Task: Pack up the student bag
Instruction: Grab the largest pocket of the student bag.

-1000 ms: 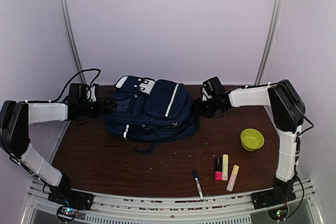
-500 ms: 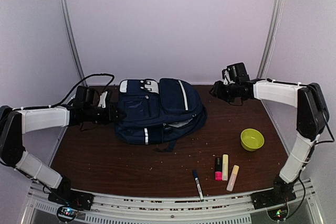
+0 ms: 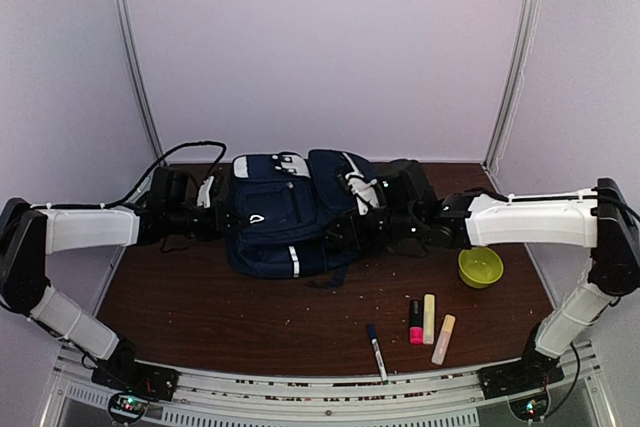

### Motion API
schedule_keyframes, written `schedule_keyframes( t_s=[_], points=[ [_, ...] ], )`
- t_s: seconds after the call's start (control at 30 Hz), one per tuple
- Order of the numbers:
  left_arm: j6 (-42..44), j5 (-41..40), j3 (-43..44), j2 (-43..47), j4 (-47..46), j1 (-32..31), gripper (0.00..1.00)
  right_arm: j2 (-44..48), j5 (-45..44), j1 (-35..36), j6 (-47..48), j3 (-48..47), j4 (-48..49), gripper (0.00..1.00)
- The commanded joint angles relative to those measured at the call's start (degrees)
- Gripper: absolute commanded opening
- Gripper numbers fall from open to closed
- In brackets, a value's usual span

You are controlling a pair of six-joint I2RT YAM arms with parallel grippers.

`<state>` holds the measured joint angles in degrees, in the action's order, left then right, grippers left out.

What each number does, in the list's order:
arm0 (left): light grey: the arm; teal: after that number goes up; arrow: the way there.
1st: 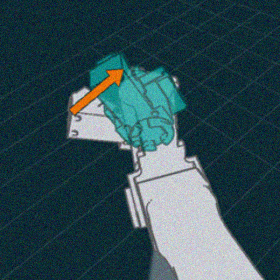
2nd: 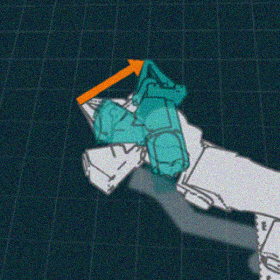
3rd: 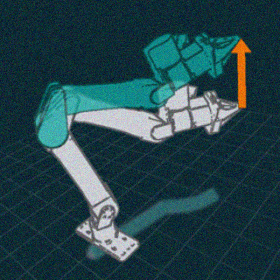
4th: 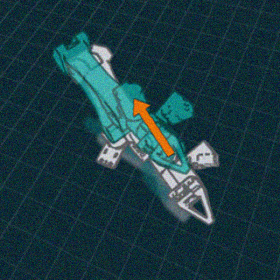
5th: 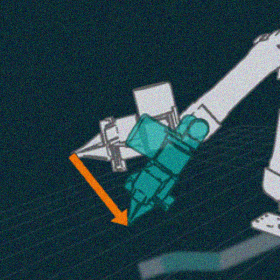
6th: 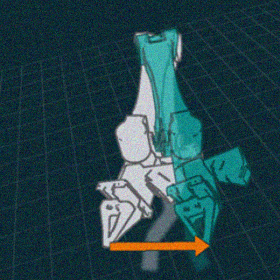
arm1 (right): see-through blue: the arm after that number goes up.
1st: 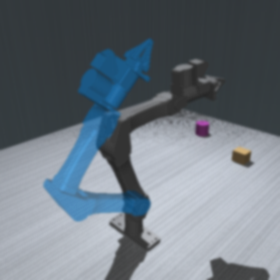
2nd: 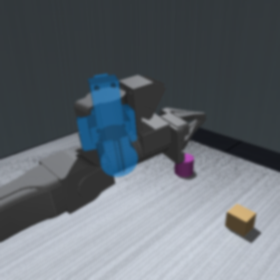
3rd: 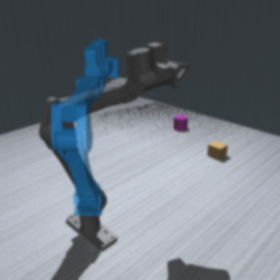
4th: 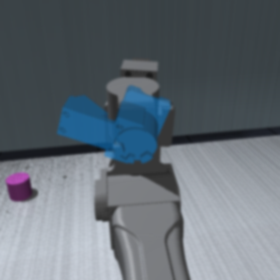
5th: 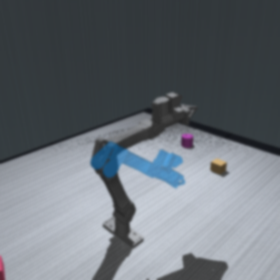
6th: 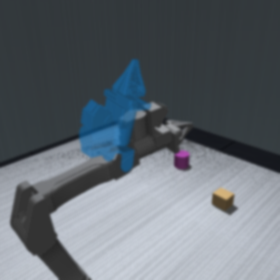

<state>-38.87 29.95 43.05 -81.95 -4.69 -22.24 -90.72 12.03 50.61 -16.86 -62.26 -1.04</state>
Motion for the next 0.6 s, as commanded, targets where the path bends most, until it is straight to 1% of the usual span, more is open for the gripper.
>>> schedule_keyframes(
  t_s=[0.0,0.07,0.2,0.4,0.47,0.57],
  points=[
    [0.2,2.5,0.7,2.9,-7.5,-2.7,0.0,-8.6,-1.9,0.6,1.0,-7.3,-0.2,0.4],
    [0.2,2.2,0.8,3.1,-7.1,-2.8,0.0,-11.5,-3.5,0.6,-0.1,-9.6,-2.6,0.36],
    [0.4,1.3,0.6,3.6,-6.8,-3.0,0.0,-12.5,-5.0,0.6,-1.1,-8.6,-2.2,0.31],
    [0.7,0.9,1.5,2.9,-7.1,-3.0,0.0,-12.6,-8.7,0.6,-2.1,-6.3,-3.6,0.29],
    [0.8,1.1,1.9,2.4,-7.0,-3.0,0.0,-13.6,-9.3,0.5,-2.0,-7.3,-4.5,0.29],
    [1.0,1.1,2.3,2.2,-6.3,-3.1,0.0,-15.2,-11.3,0.5,-2.1,-11.0,-8.2,0.28]
  ],
)
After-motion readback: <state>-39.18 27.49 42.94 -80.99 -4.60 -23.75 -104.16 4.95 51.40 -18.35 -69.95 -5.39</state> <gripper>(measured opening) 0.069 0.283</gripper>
